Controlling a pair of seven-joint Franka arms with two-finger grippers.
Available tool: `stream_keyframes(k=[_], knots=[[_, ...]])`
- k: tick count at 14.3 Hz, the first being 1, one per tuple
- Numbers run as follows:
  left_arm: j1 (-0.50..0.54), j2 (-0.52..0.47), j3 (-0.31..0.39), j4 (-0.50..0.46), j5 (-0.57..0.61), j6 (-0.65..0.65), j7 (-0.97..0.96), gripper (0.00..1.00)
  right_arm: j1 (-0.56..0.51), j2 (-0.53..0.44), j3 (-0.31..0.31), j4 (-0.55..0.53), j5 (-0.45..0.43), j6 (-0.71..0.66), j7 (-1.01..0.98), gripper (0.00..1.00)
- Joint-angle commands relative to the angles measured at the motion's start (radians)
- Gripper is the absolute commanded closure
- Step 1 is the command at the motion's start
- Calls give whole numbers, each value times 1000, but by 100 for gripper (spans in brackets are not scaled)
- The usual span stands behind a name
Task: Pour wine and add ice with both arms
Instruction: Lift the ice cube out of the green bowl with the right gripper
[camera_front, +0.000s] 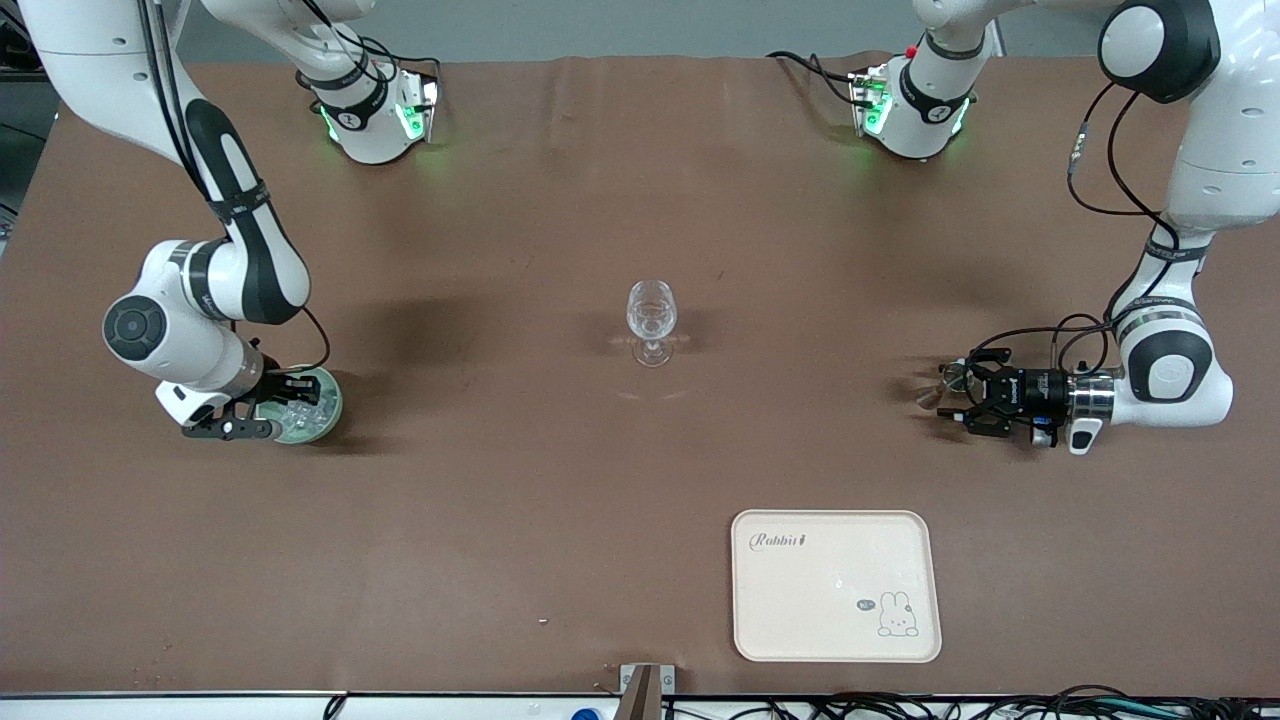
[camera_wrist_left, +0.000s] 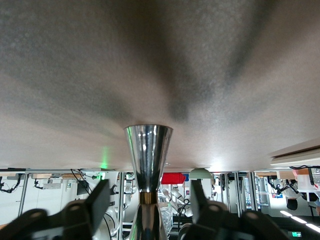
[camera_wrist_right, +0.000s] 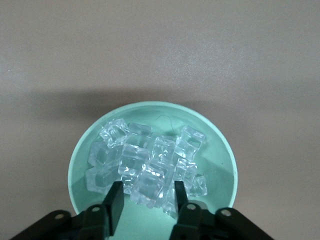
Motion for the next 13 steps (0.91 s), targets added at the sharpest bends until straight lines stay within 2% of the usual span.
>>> stream_keyframes(k=[1, 5, 7, 10, 13], knots=[[4, 8, -3, 7, -18, -17, 11, 34, 6, -15, -3, -20, 12, 5, 9, 68], [4, 10, -3, 8, -18, -32, 11, 39, 6, -15, -3, -20, 12, 2, 9, 89], [4, 10, -3, 8, -18, -38, 11, 43, 6, -16, -3, -17, 12, -13, 9, 95], [6, 10, -3, 10, -18, -41, 11, 50, 6, -27, -3, -9, 12, -15, 9, 95], [6, 11, -2, 14, -17, -41, 12, 52, 1, -73, -3, 43, 11, -68, 7, 95]])
